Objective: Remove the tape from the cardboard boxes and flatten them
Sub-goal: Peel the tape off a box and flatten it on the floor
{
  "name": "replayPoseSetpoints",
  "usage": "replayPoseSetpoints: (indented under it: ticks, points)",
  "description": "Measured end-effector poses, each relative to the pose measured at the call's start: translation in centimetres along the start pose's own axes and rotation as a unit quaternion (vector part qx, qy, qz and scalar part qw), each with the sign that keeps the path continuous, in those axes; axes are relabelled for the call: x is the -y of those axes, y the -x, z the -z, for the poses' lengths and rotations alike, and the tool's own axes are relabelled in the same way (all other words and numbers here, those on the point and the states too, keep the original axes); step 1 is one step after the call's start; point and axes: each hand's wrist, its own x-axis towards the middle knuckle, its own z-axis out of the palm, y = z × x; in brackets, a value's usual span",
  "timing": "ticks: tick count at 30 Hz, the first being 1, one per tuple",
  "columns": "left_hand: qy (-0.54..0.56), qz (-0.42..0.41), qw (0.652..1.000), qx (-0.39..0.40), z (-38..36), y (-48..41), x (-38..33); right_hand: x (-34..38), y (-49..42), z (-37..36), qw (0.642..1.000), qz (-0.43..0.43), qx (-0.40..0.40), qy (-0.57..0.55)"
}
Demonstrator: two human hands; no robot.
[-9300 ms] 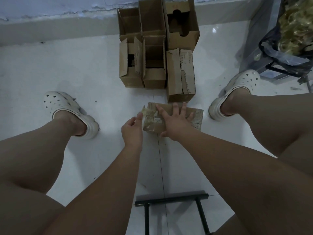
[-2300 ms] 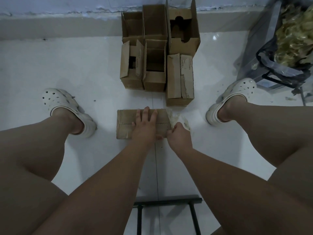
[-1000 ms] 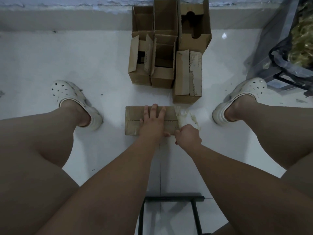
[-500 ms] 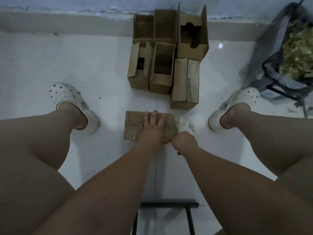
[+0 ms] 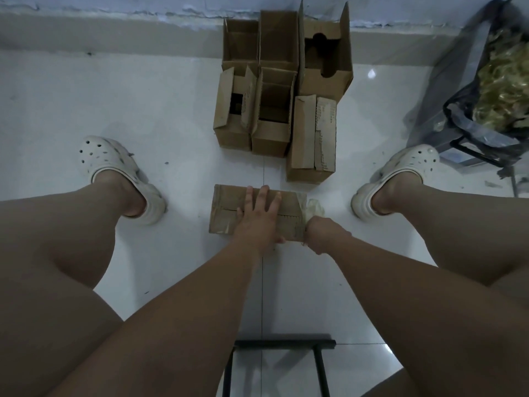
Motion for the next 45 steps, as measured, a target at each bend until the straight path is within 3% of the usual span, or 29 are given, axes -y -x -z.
replayPoseSetpoints:
  ticks: [3, 6, 9, 13, 15, 18, 19, 20, 23, 24, 31, 33, 38, 45]
  points:
    - [-0.002, -0.002, 1.0, -0.002, 0.0, 0.2, -0.1, 0.0, 0.0, -0.9, 0.997, -0.015, -0.062, -0.047]
    - [-0.004, 0.002, 1.0, -0.004, 0.0, 0.2, 0.0, -0.2, -0.7, -1.4, 0.977, -0.047, -0.112, -0.176]
    - [-0.009, 0.004, 1.0, -0.006, -0.1, 0.0, 0.1, -0.5, -1.1, -1.3, 0.914, -0.064, -0.076, -0.394]
    - [-0.014, 0.0, 1.0, -0.015, -0.5, -0.2, 0.4, -1.2, -0.6, -1.4, 0.865, -0.061, -0.049, -0.495]
    - [-0.011, -0.002, 1.0, -0.022, -0.5, -0.3, 0.5, -1.6, -0.2, -1.2, 0.811, -0.051, 0.014, -0.583]
    - [-0.011, 0.003, 1.0, -0.028, -0.1, -0.6, 0.6, -2.4, 0.0, -1.2, 0.686, -0.056, 0.104, -0.718]
    - [-0.011, 0.003, 1.0, -0.028, 0.0, -0.6, 0.5, -2.5, 0.0, -1.5, 0.664, -0.061, 0.117, -0.736]
    - [-0.011, 0.003, 1.0, -0.028, 0.0, -0.7, 0.5, -2.5, 0.1, -1.7, 0.661, -0.066, 0.124, -0.737]
    - [-0.012, 0.001, 1.0, -0.028, 0.1, -0.7, 0.3, -2.1, 0.4, -2.3, 0.72, -0.098, 0.122, -0.676]
    - [-0.012, 0.001, 0.999, -0.03, 0.1, -0.6, 0.3, -2.0, 0.4, -2.5, 0.718, -0.106, 0.117, -0.677]
    - [-0.014, -0.001, 0.999, -0.05, -0.2, -0.8, 0.5, -1.4, 0.4, -3.5, 0.601, -0.12, 0.076, -0.786]
    - [-0.014, -0.003, 0.998, -0.054, -0.1, -0.9, 0.4, -1.5, 0.3, -3.7, 0.588, -0.136, 0.077, -0.794]
    - [-0.011, 0.002, 0.999, -0.05, -0.1, -0.8, 0.5, -1.3, -0.4, -3.1, 0.613, -0.177, 0.079, -0.766]
    - [-0.016, 0.002, 0.999, -0.047, 0.0, -0.9, 0.3, -0.5, -1.5, -2.5, 0.727, -0.178, -0.022, -0.662]
